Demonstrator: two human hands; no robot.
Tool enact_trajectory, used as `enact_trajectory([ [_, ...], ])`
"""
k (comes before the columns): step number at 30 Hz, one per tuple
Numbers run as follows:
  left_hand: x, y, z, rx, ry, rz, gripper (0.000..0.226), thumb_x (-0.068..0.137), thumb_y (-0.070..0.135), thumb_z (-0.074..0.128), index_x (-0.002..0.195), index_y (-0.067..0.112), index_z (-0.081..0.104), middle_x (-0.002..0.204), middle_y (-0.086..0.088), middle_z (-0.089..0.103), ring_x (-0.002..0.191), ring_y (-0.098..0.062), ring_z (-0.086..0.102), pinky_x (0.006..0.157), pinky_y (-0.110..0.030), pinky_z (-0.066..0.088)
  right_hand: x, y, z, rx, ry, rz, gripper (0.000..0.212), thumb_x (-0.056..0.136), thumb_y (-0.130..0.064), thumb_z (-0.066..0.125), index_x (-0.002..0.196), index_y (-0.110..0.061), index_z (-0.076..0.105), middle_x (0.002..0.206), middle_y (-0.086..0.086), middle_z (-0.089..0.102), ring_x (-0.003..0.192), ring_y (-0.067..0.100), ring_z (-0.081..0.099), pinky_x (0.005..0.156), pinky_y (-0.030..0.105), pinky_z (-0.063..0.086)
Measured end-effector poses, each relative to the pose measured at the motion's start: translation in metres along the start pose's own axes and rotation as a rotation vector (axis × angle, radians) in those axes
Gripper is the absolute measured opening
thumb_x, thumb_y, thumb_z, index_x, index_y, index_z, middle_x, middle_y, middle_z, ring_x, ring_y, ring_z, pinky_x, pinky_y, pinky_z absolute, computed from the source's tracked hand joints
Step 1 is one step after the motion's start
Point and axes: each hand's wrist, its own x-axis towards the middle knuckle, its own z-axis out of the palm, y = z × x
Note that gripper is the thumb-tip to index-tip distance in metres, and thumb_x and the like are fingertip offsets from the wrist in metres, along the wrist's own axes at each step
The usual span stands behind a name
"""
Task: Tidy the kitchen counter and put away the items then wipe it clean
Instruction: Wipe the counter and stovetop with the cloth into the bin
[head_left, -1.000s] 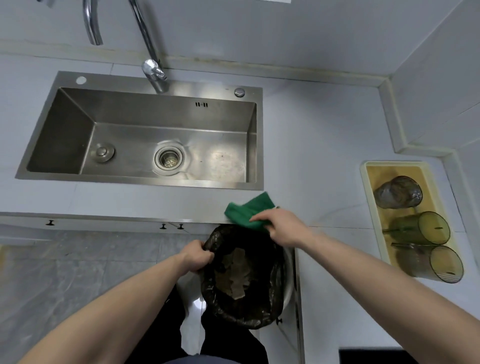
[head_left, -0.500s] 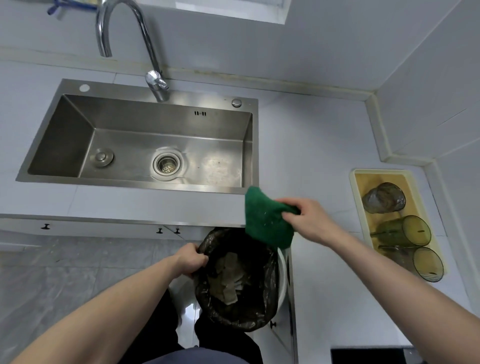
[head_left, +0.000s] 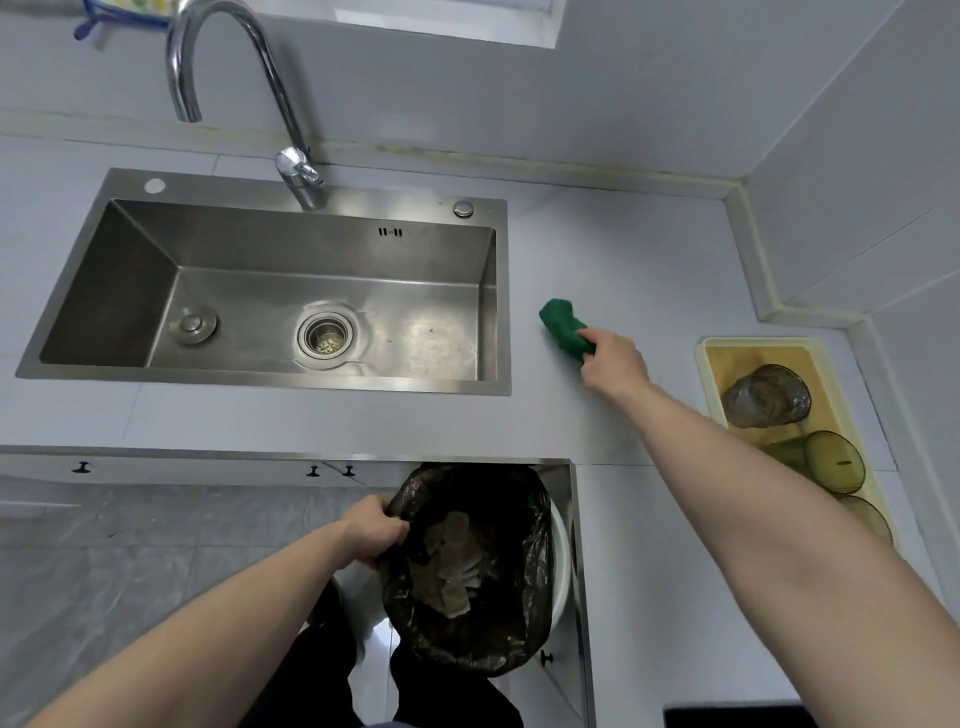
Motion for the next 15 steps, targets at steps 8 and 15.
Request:
enact_trajectory([
  [8,0.002,0.0,-0.002,0.002,-0.01,-0.013,0.019,0.083,0.008,0.06,0.103,0.008,0.063,0.106,-0.021,0.071,0.092,-0.034,0.073,0.077,-0.048,0.064,-0.042,-0.019,0.066,-0.08,-0.115,-0.083,0.048,0.088,-0.001,0.054,0.124,-0.032,0.064,0.124,0.004,0.068,0.112,0.03,0.063,0.086,0.03,0.05],
  [15,0.0,0.001,0.001,-0.009,0.0,-0.011,0.023,0.084,0.007,0.058,0.105,0.009,0.067,0.104,-0.021,0.073,0.089,-0.034,0.074,0.068,-0.046,0.065,-0.149,-0.049,0.108,0.028,-0.296,-0.265,0.039,0.092,-0.01,0.053,0.116,-0.037,0.068,0.126,-0.002,0.069,0.115,0.026,0.062,0.098,0.033,0.051],
])
